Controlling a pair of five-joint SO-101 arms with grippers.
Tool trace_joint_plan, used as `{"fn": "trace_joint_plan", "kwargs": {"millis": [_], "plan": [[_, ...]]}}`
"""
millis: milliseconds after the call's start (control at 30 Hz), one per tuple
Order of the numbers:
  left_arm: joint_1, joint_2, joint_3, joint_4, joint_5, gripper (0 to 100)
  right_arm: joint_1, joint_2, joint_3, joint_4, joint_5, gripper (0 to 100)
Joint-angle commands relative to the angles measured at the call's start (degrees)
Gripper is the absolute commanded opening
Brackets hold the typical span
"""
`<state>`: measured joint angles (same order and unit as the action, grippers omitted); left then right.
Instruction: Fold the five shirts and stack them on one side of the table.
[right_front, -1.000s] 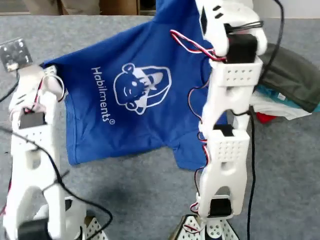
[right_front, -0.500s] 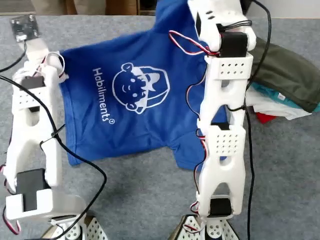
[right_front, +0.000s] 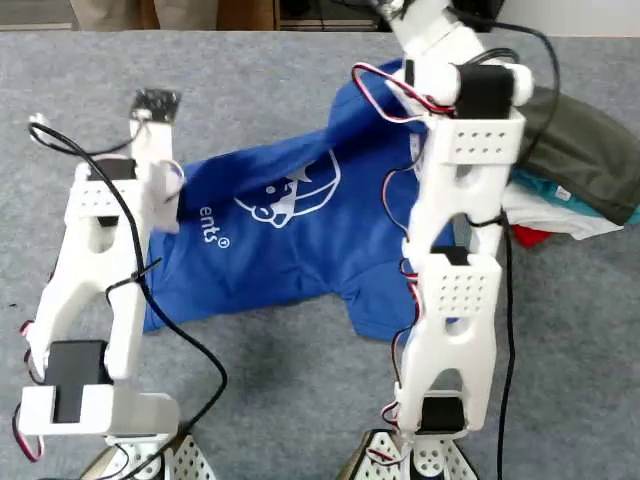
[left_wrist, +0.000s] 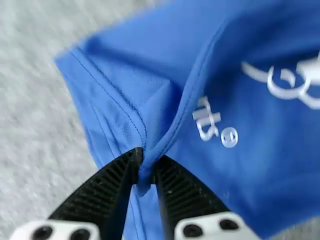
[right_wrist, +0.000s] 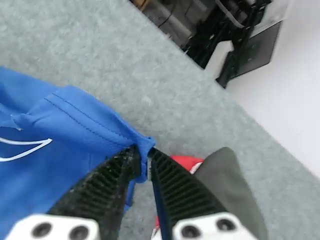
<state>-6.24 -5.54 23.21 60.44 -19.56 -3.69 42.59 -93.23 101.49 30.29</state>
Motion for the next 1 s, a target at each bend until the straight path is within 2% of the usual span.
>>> {"fn": "trace_joint_plan", "kwargs": {"millis": [0,167,333,600,900,967], "plan": [[-0.44,-7.87,5.89,-3.96,-0.26,2,1.71,-7.52,-0.48,0.97,0.44,0.4],[-1.76,-18.24,18.29,-10.73,0.00,2,0.66,-11.65,9.80,0.97,-3.60,0.4],[-1.67,-22.99,28.66,-16.09,5.98,2,0.31,-14.02,22.73,0.97,-6.51,0.4],[-2.11,-23.87,32.97,-15.74,6.51,2,1.80,-19.47,37.49,0.97,-6.51,0.4],[-2.11,-23.96,36.31,-15.65,6.42,2,1.80,-37.85,65.98,-0.26,-5.27,0.4],[-2.20,-23.96,35.87,-13.63,6.33,2,1.71,-42.59,73.36,-1.76,-4.92,0.4]]}}
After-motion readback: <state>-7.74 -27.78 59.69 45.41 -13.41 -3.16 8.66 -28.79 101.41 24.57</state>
